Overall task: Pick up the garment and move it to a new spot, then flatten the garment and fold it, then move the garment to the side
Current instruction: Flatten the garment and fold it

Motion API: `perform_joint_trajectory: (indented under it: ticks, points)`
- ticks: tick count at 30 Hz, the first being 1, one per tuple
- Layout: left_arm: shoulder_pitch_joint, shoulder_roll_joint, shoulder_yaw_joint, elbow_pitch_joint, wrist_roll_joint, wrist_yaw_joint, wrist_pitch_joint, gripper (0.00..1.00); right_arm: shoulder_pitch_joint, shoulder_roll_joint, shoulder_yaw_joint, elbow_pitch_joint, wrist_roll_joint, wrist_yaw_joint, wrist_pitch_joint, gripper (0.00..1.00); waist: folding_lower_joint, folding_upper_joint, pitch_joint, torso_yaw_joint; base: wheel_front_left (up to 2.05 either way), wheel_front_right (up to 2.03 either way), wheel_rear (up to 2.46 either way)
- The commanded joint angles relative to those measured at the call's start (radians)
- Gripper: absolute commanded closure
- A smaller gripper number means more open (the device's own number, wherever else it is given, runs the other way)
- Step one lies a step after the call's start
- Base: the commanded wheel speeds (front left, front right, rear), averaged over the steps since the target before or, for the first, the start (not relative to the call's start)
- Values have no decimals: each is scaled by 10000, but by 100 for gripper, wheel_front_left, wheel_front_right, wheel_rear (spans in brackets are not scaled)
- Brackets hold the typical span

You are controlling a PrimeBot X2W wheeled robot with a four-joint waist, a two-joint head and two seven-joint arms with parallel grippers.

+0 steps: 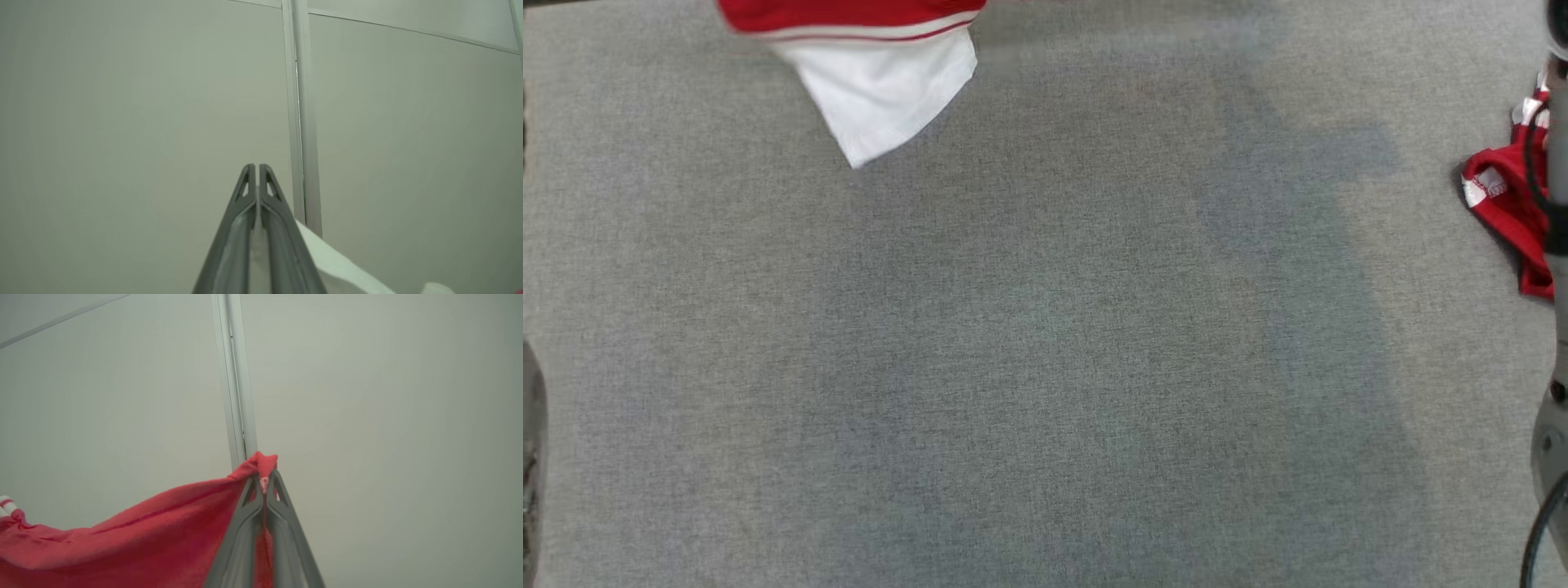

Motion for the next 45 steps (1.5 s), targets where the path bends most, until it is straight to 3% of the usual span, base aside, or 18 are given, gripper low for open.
perform_joint_trajectory:
  ticks: [1,9,13,20,26,30,38,39,45]
  points:
    - [-140,-66,-52,358,-51,-72,41,100,-263,66,177,438,69,-2,-134,100,0,0,106,5,0,0,0]
    - [126,-797,-288,3677,-531,-415,119,100,-1477,548,1546,4202,641,-2,-862,100,0,0,712,92,0,0,0]
    - [469,-1168,-144,5007,-929,-575,-78,100,-1545,783,2076,5504,1151,0,-1067,100,0,0,882,108,0,0,0]
    - [1085,-1302,-18,6286,-1339,-802,-633,100,-1044,844,2950,6192,1881,0,-1327,100,0,0,935,88,0,0,0]
    - [2170,-1380,45,6425,-1568,-898,-940,100,146,560,3332,5544,2444,0,-1387,100,0,0,422,126,0,0,0]
    - [3652,-1281,581,5455,-1873,-902,-1012,100,1974,266,3221,4214,2685,0,-1382,100,0,0,-191,177,0,0,0]
    - [8009,-1384,1780,2043,-1276,-906,-1014,100,5828,-159,2648,1938,2534,0,-1384,100,0,0,-1508,329,0,0,0]
    - [9130,-1443,1905,1221,-1127,-906,-1013,100,6696,-201,2497,1417,2386,-2,-1386,100,0,0,-1823,356,0,0,0]
    - [12024,-1292,1950,-1544,-708,-438,-883,100,8952,-212,2075,376,2051,0,-1387,100,0,0,-2634,505,0,0,0]
